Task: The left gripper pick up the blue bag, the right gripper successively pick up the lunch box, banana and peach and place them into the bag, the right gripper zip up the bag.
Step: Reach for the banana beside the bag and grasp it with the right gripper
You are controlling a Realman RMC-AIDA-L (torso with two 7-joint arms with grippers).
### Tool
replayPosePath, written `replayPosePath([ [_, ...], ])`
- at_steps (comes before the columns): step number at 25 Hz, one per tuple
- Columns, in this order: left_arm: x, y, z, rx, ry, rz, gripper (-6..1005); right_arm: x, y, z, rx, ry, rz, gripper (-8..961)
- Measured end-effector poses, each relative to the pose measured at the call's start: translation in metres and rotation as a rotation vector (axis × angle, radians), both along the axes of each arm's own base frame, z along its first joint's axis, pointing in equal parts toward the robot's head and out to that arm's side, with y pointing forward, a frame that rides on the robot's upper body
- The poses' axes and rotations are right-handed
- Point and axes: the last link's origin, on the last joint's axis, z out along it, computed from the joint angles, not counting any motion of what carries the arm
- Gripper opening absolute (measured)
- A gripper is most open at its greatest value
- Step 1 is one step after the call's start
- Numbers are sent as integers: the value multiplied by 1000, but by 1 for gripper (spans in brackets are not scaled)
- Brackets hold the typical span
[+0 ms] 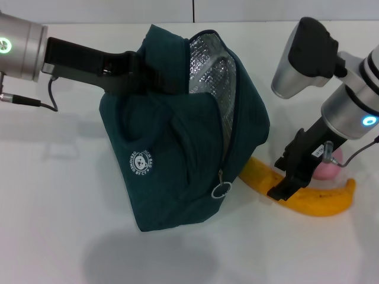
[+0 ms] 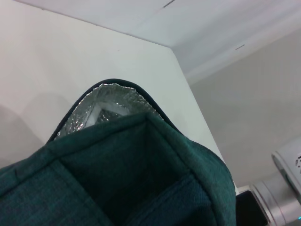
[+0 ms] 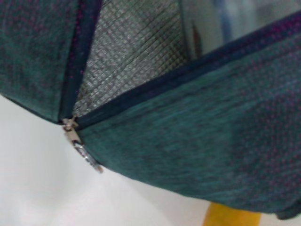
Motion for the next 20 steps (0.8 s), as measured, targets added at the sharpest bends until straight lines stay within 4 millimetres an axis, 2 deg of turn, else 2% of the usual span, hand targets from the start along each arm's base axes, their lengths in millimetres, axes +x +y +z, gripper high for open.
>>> replayPosePath([
  [7, 2, 0, -1, -3, -3, -3, 32, -1, -2, -5, -16, 2, -5, 677],
  [13, 3, 1, -2, -3, -3, -7, 32, 4, -3, -7, -21, -4, -32, 606],
  [20, 3, 1, -2, -2, -3, -8, 32, 3, -3, -9, -25, -3, -36, 589],
])
